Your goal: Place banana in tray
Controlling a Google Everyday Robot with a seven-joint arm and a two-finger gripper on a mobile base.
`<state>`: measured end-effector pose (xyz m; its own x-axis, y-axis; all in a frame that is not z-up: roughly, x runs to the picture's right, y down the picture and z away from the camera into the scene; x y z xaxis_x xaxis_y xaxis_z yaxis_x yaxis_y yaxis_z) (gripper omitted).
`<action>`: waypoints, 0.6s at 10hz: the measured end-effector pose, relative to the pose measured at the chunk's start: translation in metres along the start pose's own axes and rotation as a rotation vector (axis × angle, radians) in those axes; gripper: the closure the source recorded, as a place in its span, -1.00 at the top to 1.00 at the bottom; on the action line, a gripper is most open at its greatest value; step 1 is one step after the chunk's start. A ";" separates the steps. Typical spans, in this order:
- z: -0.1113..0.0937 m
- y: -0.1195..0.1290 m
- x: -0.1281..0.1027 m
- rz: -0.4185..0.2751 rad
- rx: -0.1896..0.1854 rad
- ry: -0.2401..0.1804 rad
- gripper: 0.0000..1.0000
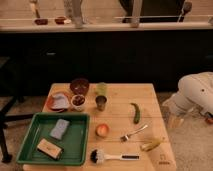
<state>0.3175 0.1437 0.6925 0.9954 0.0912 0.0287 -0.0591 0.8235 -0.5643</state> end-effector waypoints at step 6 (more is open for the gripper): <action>0.019 0.014 0.028 0.133 0.043 -0.133 0.60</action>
<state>0.3428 0.1690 0.7013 0.9601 0.2715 0.0673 -0.1951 0.8224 -0.5344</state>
